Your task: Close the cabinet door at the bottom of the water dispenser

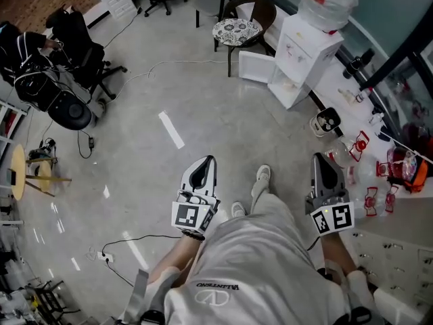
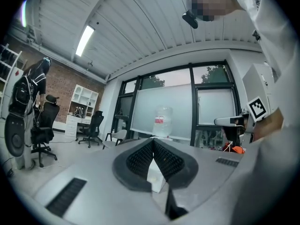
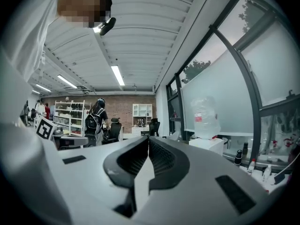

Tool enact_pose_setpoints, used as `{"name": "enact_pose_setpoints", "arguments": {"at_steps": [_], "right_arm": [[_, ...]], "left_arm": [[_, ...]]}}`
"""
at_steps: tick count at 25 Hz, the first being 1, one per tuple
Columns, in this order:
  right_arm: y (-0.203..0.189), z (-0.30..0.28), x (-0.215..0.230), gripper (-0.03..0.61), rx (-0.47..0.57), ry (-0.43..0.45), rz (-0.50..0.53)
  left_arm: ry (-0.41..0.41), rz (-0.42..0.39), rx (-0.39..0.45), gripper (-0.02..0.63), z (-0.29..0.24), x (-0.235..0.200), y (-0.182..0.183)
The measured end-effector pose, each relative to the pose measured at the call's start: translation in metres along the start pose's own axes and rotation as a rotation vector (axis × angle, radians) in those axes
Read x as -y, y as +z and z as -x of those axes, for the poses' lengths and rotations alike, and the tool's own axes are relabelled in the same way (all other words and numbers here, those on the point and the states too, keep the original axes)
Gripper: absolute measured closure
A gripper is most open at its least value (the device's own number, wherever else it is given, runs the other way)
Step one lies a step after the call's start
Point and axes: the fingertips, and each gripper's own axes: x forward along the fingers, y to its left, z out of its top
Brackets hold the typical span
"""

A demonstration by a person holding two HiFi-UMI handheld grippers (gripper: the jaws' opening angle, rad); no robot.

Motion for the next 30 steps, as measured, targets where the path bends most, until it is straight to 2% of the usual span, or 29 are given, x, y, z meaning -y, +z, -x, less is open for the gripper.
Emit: {"name": "enact_pose_setpoints", "arguments": {"at_steps": [6,17,22,30], "right_arm": [[0.004,-0.028,0.021,0.561,0.023,0.014,0.036],[0.0,-0.108,0.08,0.561,0.021,0.056,0.002],[-0.001,-0.145,0.107,0.561,0.007,0.078,-0.001],[-0.006,-0.196,0.161,0.561,-0.015,0.108,-0.017]], "left_arm": [[0.006,-0.033,0.011,0.605,-0.034,-0.003,0.006],[0.0,-0.061,-0.004,0.604,-0.132,-0.015,0.011],[0.002,-0.052,-0.019,0.604,-0.181,-0.02,0.013],[0.049,-0.044,-0.049,0.604,-0.246,-0.026,0.001]]}}
